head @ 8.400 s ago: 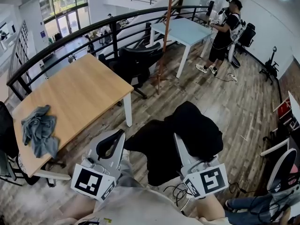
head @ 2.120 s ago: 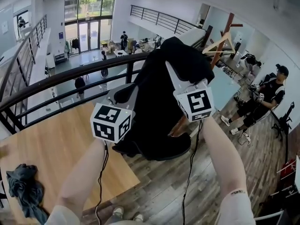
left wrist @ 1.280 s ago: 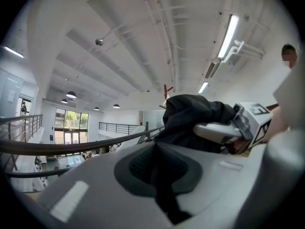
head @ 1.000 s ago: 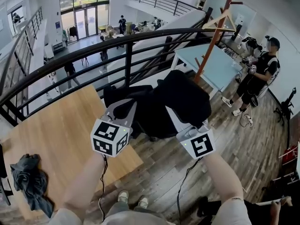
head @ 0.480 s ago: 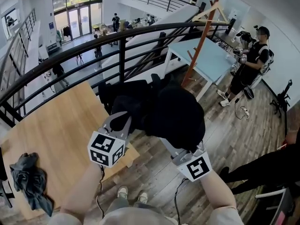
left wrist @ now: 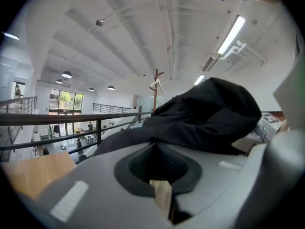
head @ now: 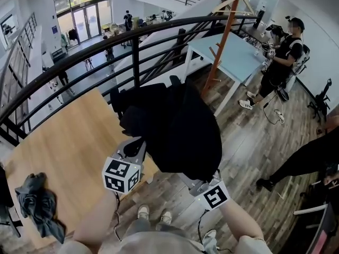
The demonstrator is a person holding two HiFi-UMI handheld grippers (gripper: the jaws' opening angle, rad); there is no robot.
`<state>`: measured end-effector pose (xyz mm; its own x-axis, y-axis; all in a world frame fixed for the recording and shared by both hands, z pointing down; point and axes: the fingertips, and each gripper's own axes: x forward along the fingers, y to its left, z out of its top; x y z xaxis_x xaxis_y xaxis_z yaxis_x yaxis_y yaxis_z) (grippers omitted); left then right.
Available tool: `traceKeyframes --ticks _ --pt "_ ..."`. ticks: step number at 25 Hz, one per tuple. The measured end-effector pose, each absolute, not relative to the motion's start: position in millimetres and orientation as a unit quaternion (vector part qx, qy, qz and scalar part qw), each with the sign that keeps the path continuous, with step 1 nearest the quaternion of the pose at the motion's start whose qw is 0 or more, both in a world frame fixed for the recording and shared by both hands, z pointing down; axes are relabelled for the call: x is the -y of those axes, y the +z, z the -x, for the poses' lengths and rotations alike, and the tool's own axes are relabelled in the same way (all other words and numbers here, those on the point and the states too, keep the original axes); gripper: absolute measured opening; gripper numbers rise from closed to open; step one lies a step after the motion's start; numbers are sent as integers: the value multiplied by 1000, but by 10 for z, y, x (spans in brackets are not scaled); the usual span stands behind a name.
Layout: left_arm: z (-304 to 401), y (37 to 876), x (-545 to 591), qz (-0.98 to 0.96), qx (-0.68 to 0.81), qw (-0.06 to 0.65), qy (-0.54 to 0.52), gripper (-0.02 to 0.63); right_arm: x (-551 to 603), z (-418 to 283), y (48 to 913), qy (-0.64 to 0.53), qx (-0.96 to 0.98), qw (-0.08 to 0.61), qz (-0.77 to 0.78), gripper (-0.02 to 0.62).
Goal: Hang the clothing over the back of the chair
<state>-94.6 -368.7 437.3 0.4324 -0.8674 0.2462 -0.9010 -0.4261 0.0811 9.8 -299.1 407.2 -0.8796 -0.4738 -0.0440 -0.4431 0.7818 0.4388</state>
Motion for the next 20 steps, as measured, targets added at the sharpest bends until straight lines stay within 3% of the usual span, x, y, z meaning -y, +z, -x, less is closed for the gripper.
traceKeyframes --ticks 12,20 --pt "952 5184 3586 -814 536 160 155 2 3231 -224 5098 -59 959 64 -268 221" --pt "905 5347 3479 -814 530 173 162 2 3361 -251 5275 -35 951 69 -300 227"
